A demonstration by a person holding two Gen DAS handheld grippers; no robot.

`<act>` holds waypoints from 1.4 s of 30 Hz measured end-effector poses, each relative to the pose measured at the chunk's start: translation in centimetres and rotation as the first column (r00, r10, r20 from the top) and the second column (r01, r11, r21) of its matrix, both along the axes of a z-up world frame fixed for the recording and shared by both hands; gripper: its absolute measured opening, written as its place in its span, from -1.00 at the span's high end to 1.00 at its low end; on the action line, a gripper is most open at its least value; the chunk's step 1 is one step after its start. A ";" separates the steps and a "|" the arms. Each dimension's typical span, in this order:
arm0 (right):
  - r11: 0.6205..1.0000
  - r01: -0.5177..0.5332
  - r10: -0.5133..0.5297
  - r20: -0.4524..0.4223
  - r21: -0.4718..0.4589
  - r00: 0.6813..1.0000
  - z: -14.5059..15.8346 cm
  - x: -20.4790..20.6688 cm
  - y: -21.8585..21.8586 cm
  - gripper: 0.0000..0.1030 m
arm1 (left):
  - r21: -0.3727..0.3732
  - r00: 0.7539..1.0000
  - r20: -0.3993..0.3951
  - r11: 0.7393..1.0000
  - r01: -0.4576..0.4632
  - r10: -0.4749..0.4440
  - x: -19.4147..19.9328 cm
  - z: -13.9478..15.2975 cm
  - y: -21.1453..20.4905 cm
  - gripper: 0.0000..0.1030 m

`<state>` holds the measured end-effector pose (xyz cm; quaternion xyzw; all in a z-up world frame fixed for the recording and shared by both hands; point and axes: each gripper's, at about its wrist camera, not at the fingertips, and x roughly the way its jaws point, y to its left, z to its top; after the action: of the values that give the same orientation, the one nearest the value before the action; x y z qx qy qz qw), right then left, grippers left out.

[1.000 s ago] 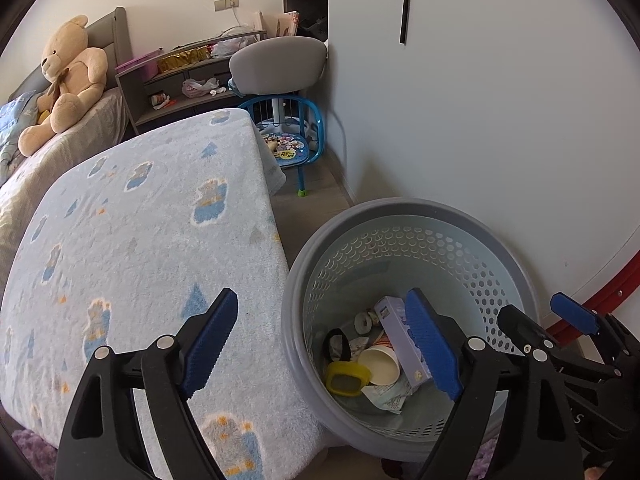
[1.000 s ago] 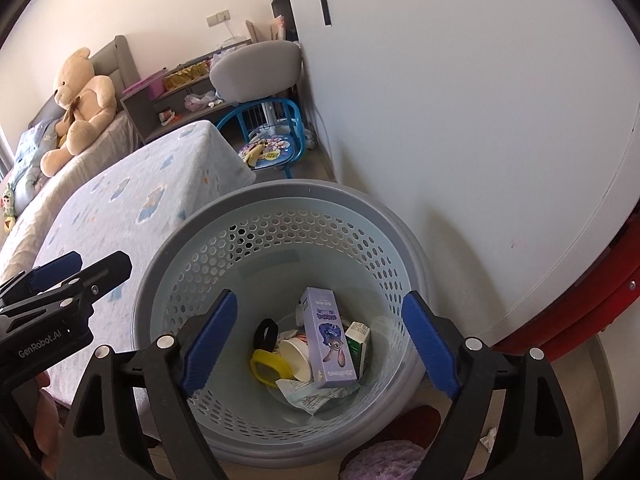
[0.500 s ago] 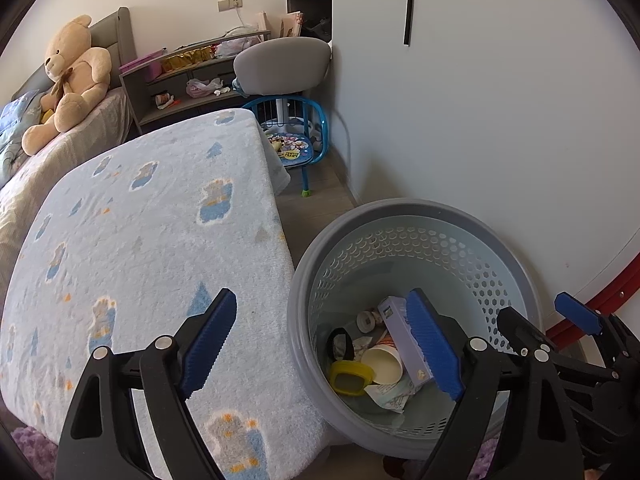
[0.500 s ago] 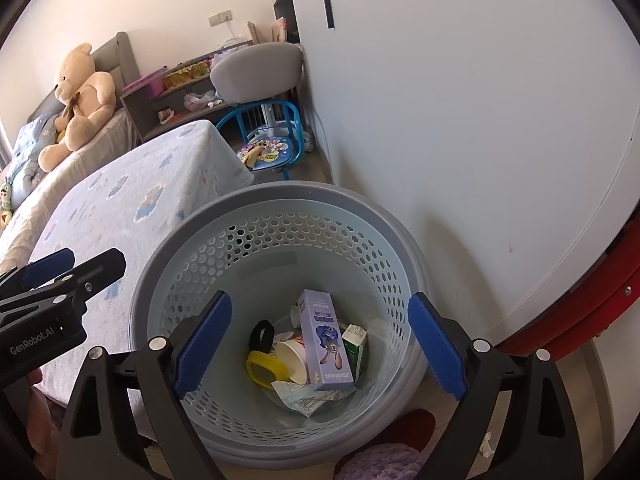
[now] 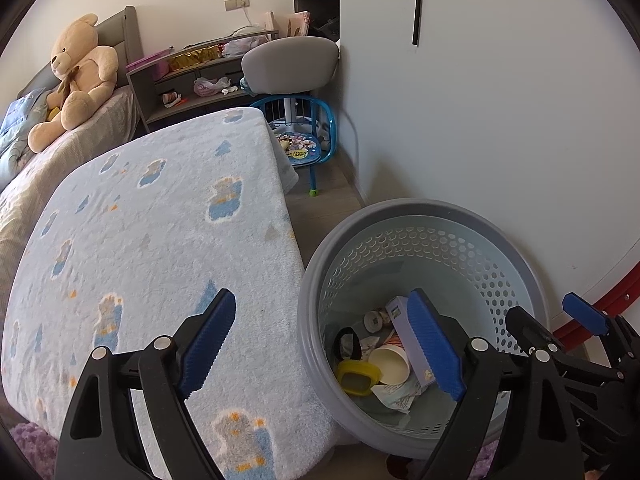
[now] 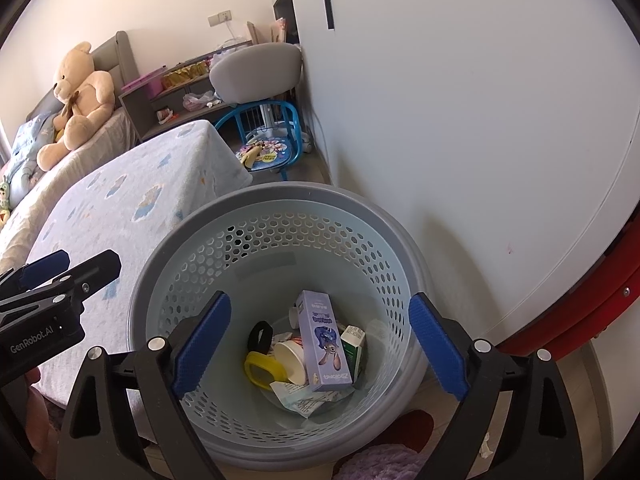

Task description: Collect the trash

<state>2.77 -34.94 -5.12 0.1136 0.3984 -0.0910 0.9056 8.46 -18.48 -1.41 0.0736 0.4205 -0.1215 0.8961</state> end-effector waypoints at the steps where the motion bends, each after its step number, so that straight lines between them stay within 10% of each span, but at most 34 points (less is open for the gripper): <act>1: 1.000 0.000 0.000 0.001 -0.001 1.000 0.0 0.0 0.0 -0.73 | 0.000 1.000 0.000 1.000 -0.001 0.001 0.0 0.0 0.0 -0.63; 42: 1.000 -0.009 0.009 0.008 -0.012 1.000 0.3 0.1 0.2 -0.73 | 0.015 1.000 -0.001 1.000 0.006 -0.006 -0.2 -0.1 -0.5 -0.64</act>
<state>2.89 -34.72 -4.82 0.1067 0.3947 -0.0889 0.9083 8.29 -18.95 -1.55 0.0815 0.4218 -0.1210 0.8949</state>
